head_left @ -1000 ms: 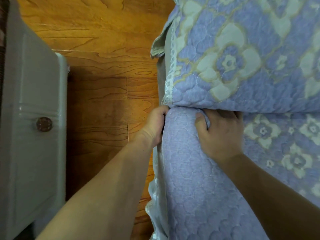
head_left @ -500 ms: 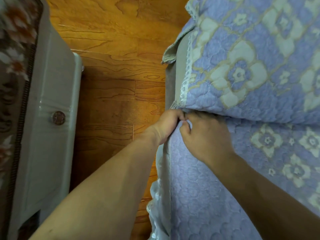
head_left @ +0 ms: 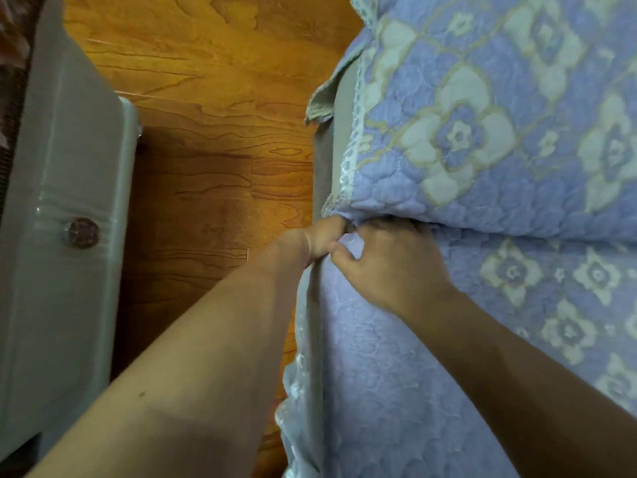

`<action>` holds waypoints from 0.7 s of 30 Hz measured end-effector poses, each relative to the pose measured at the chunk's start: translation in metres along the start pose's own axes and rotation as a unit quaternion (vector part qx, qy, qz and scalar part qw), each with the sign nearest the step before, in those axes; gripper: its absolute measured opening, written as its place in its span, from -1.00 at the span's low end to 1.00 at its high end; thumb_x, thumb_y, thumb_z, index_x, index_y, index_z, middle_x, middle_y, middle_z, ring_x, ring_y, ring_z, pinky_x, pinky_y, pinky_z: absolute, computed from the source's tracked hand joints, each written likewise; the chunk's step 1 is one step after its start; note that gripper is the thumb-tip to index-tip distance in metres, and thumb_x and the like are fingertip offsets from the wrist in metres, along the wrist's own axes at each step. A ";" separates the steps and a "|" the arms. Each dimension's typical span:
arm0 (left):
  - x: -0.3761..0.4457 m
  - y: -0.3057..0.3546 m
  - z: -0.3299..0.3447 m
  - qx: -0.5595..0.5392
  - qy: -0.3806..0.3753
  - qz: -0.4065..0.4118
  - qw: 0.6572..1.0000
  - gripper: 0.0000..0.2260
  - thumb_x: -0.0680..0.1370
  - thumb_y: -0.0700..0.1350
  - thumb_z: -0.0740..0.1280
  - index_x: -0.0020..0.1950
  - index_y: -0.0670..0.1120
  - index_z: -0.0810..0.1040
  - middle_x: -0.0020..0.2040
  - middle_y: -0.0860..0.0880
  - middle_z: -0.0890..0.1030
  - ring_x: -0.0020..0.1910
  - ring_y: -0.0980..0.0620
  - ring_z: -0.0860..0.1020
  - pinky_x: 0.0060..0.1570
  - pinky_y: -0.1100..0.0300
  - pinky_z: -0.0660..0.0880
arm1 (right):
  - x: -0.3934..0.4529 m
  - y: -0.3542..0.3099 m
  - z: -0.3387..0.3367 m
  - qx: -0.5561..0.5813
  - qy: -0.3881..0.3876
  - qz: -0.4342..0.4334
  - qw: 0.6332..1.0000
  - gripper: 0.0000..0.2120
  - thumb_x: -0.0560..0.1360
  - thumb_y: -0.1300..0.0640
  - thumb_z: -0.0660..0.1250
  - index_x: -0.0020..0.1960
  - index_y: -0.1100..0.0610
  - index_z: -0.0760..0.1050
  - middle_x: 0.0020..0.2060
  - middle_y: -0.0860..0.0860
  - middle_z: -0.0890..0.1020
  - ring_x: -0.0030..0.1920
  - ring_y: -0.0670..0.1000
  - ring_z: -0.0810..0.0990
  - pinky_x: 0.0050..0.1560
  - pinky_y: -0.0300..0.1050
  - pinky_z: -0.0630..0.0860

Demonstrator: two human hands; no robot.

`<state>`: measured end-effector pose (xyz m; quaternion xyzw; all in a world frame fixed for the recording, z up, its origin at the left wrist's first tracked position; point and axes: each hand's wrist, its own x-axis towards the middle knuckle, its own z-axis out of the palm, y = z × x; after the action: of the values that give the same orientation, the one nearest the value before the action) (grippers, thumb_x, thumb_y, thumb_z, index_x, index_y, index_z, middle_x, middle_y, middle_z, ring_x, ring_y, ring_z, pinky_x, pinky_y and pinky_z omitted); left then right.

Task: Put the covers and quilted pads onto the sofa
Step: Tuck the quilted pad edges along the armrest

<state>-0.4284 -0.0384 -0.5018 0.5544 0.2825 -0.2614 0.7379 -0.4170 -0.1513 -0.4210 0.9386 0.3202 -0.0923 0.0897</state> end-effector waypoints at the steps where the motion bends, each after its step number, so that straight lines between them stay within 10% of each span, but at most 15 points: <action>1: -0.001 -0.004 0.002 -0.016 0.003 -0.013 1.000 -0.72 0.62 -0.35 0.15 -0.21 -0.11 0.49 -0.23 -0.10 0.52 -0.17 -0.04 0.48 -0.18 0.21 0.40 | 0.003 0.004 -0.001 0.006 -0.020 -0.004 1.000 -0.51 0.45 -0.29 0.16 -0.04 0.05 0.66 -0.13 0.01 0.69 0.02 0.09 0.63 0.07 -0.03 0.49; 6: -0.030 -0.020 0.005 0.058 0.328 -0.043 0.942 -0.76 0.59 -0.05 0.19 0.00 -0.07 0.65 0.01 -0.17 0.67 0.02 -0.19 0.58 -0.08 0.06 0.45 | 0.030 0.017 -0.006 0.069 -0.170 0.006 0.983 -0.42 0.46 -0.40 0.01 0.08 -0.04 0.59 -0.02 -0.07 0.65 0.07 0.04 0.59 0.12 0.04 0.56; 9: -0.069 -0.028 0.017 -0.033 0.247 0.071 0.966 -0.73 0.64 -0.06 0.16 -0.01 0.01 0.67 -0.03 0.06 0.66 0.11 -0.02 0.58 0.08 0.13 0.46 | 0.021 0.006 -0.006 0.017 -0.085 0.037 0.996 -0.49 0.48 -0.34 0.09 0.09 -0.03 0.60 0.07 -0.06 0.66 0.16 0.07 0.58 0.18 0.01 0.52; 12: -0.082 -0.044 0.049 -0.047 0.148 0.169 0.973 -0.54 0.66 0.21 0.03 0.48 0.10 0.43 0.43 0.15 0.47 0.45 0.21 0.34 0.50 0.08 0.23 | 0.003 0.004 -0.005 0.028 0.028 0.038 0.998 -0.53 0.56 -0.23 0.11 0.03 0.08 0.64 0.00 0.08 0.69 0.13 0.18 0.60 0.17 0.08 0.47; 16: -0.060 -0.050 0.062 0.041 0.248 0.190 0.949 -0.34 0.53 0.44 0.10 0.49 0.07 0.36 0.40 0.03 0.47 0.42 0.05 0.41 0.42 -0.06 0.36 | -0.064 0.044 0.007 0.057 0.094 0.019 0.994 -0.51 0.64 -0.07 0.12 0.50 0.13 0.36 0.42 0.15 0.43 0.44 0.21 0.34 0.47 0.18 0.24; 21: -0.031 -0.052 0.071 0.110 0.327 0.176 0.922 -0.36 0.55 0.36 0.13 0.39 -0.11 0.43 0.28 -0.11 0.56 0.27 -0.10 0.52 0.30 -0.09 0.44 | -0.070 0.048 0.041 0.025 0.070 0.106 0.992 -0.40 0.64 -0.16 0.03 0.61 0.07 0.15 0.57 0.20 0.18 0.54 0.28 0.14 0.51 0.26 0.06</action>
<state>-0.4778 -0.1172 -0.4985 0.7272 0.3759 0.0389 0.5730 -0.4466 -0.2393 -0.4395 0.9732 0.2225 -0.0242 0.0524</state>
